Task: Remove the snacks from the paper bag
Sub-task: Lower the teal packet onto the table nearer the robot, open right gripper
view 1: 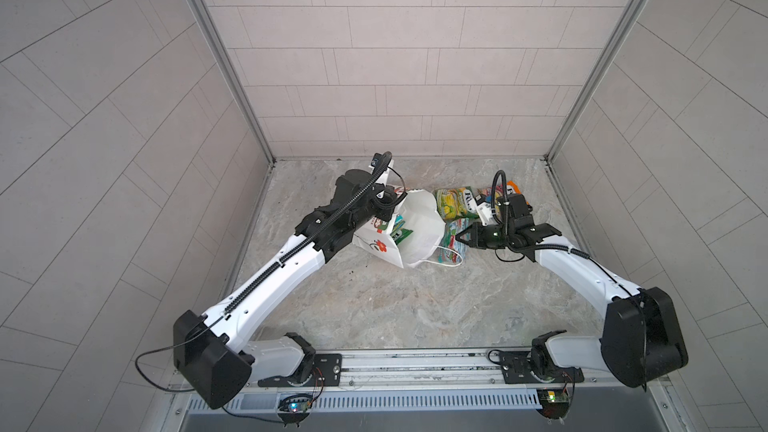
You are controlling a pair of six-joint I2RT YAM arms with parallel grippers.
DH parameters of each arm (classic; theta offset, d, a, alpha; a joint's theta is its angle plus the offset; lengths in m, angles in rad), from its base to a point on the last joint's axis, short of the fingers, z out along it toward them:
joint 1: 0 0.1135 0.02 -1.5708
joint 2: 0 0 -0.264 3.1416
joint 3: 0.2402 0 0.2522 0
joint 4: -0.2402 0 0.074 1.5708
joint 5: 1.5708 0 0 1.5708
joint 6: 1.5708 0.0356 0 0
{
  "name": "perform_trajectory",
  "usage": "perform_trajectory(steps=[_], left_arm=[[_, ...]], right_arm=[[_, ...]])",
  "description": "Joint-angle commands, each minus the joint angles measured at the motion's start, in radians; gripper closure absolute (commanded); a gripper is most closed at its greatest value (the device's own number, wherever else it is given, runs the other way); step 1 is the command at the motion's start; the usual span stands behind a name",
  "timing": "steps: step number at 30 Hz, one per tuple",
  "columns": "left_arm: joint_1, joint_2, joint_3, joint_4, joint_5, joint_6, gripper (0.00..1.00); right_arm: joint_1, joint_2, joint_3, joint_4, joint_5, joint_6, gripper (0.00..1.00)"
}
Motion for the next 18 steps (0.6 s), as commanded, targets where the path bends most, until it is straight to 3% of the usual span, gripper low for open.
perform_trajectory(steps=[1,10,18], left_arm=[[-0.003,-0.026,-0.012,0.013,-0.019,0.01,1.0],[-0.008,-0.026,-0.012,0.012,-0.023,0.014,1.0],[-0.008,-0.025,-0.013,0.011,-0.022,0.015,1.0]], right_arm=[[0.0,0.03,0.004,-0.017,0.032,-0.059,1.0],[-0.003,0.114,0.071,-0.181,0.191,-0.175,1.0],[-0.002,0.174,0.1,-0.198,0.365,-0.198,0.99]])
